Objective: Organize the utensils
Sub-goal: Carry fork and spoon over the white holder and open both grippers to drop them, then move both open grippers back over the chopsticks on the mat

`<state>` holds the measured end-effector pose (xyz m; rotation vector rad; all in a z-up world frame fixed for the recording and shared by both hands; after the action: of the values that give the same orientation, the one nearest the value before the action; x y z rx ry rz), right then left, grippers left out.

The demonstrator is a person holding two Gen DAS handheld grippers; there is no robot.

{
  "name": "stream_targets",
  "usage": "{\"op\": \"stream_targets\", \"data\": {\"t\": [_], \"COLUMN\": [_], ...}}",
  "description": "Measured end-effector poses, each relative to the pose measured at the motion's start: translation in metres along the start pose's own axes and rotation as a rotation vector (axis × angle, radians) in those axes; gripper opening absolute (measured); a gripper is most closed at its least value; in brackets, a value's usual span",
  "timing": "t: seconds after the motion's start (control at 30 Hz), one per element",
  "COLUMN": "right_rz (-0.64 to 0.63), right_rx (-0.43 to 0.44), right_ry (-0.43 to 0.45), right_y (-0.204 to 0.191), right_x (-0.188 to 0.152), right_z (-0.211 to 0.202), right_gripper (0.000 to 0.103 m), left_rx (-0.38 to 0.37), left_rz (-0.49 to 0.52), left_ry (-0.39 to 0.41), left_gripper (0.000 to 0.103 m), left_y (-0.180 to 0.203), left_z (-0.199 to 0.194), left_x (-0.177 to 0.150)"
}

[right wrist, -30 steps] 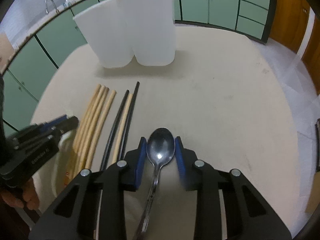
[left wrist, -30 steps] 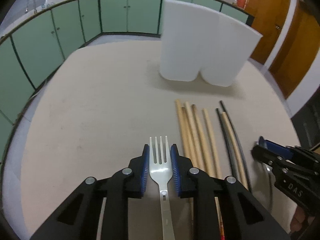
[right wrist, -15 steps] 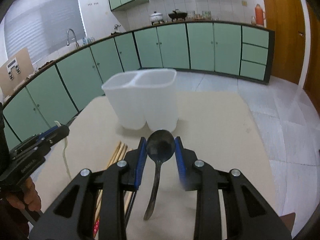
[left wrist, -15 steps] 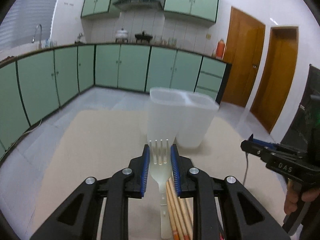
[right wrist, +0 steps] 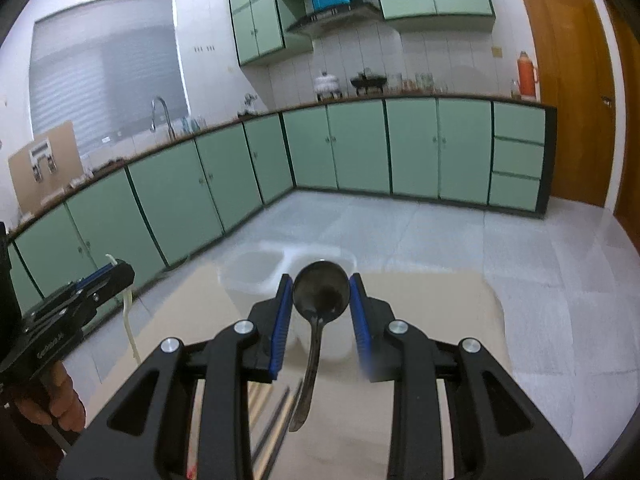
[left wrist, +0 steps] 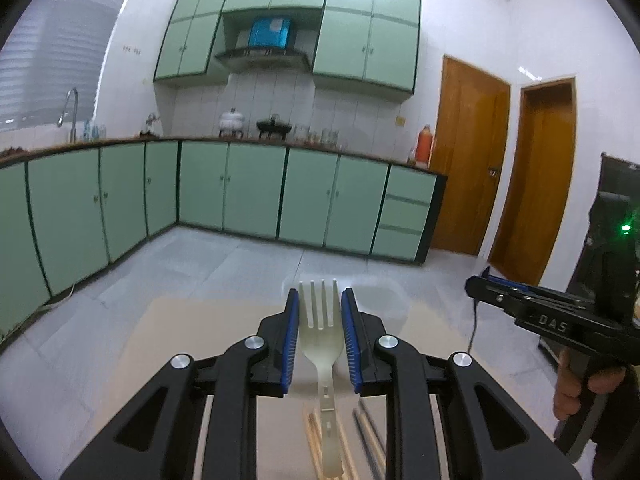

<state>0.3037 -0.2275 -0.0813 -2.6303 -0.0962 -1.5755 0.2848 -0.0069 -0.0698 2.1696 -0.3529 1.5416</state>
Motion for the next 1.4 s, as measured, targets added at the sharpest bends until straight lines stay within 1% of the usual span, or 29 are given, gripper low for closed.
{"op": "stream_targets", "data": {"t": [0.03,0.13,0.27,0.4,0.47,0.53,0.6,0.7,0.83,0.87,0.9,0.97,1.0,1.07,1.1,1.2,1.23,1.33,1.4], "right_rz": [-0.001,-0.005,0.012,0.000,0.002,0.000,-0.005,-0.004,-0.003,-0.003,-0.001,0.002,0.006,0.020,0.023,0.033,0.038,0.059,0.067], "right_rx": [0.000,0.001,0.004,-0.027,-0.035,-0.046,-0.057,-0.055,-0.030,-0.024,-0.021,-0.020,-0.020,-0.023,-0.025,-0.045,-0.056,-0.072,-0.087], "right_ry": [0.021,0.082,0.122,0.151,0.146,0.135,0.118,0.081,0.027,0.013,0.001,-0.008,-0.011,-0.003,0.004,0.029,0.036,0.045,0.036], "right_y": [0.001,0.004,0.006,0.007,0.009,0.010,0.009,0.009,0.008,0.006,0.006,0.005,0.006,0.007,0.007,0.011,0.014,0.020,0.023], "right_x": [0.010,0.042,0.075,0.091,0.093,0.090,0.083,0.071,0.053,0.049,0.045,0.042,0.041,0.040,0.039,0.036,0.033,0.015,-0.007], "right_z": [0.000,0.003,0.018,0.039,0.056,0.071,0.087,0.105,0.118,0.121,0.122,0.122,0.120,0.113,0.109,0.089,0.079,0.051,0.031], "right_gripper": [0.027,0.027,0.027,0.027,0.027,0.027,0.027,0.027,0.028,0.029,0.029,0.029,0.030,0.036,0.037,0.047,0.052,0.062,0.063], "left_rx": [-0.001,-0.010,-0.017,-0.007,-0.003,0.010,0.023,0.024,0.026,0.028,0.027,0.027,0.026,0.030,0.034,0.046,0.049,0.067,0.072], "left_rz": [0.009,0.038,0.062,0.080,0.083,0.084,0.082,0.053,0.007,0.002,-0.001,-0.002,0.001,0.012,0.016,0.013,0.011,0.014,0.005], "left_ry": [0.012,0.072,0.120,0.153,0.153,0.131,0.102,0.048,-0.017,-0.023,-0.031,-0.037,-0.035,-0.035,-0.035,-0.040,-0.042,-0.063,-0.092], "left_gripper": [0.021,0.021,0.021,0.021,0.021,0.021,0.021,0.021,0.022,0.022,0.026,0.031,0.032,0.034,0.038,0.045,0.047,0.054,0.059], "left_y": [0.001,0.002,0.001,-0.004,-0.009,-0.016,-0.024,-0.039,-0.055,-0.058,-0.059,-0.059,-0.059,-0.056,-0.055,-0.051,-0.049,-0.042,-0.036], "left_z": [0.001,0.008,0.026,0.052,0.070,0.091,0.107,0.128,0.140,0.141,0.140,0.138,0.135,0.128,0.123,0.107,0.100,0.072,0.051], "left_x": [0.007,0.040,0.072,0.094,0.097,0.092,0.081,0.061,0.038,0.034,0.032,0.030,0.030,0.032,0.032,0.034,0.033,0.021,0.003]}}
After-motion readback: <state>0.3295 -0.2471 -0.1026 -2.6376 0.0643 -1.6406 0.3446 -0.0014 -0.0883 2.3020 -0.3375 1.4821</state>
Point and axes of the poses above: each gripper's, at about its wrist camera, not at the fingertips, and z roughly the way its jaws point, y to its right, x to its top, the point moved 8 cm from there along z, roughly the way its jaws point, and after that the axes turned 14 degrees about -x, right-handed, at the moved point
